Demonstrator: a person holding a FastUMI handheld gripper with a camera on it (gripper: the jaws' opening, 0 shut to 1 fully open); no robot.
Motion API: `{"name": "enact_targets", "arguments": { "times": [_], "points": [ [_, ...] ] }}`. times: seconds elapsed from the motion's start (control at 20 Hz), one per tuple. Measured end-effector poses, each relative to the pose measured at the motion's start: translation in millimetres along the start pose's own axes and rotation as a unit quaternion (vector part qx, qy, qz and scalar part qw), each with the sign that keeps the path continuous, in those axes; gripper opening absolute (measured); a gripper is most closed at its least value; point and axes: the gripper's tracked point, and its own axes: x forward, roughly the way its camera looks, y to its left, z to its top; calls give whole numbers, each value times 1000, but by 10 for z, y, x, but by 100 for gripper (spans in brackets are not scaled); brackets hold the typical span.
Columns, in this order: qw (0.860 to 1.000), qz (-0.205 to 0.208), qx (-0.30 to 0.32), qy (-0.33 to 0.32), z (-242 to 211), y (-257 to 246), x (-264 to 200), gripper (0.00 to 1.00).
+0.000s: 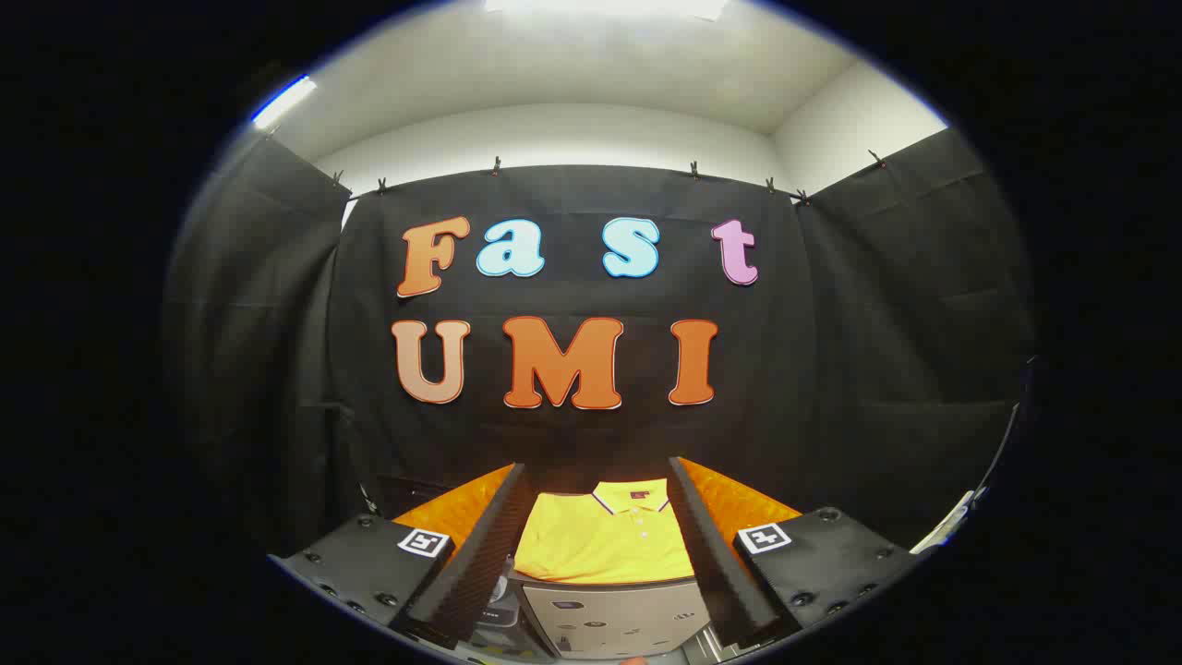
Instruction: Put the clothes into the washing machine and then close the washing machine lid.
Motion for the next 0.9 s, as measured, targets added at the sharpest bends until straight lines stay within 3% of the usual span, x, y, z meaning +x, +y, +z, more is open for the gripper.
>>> {"name": "enact_targets", "arguments": {
  "times": [0.9],
  "points": [
    [1000,3,17,10,18,-235,106,97]
  ]
}}
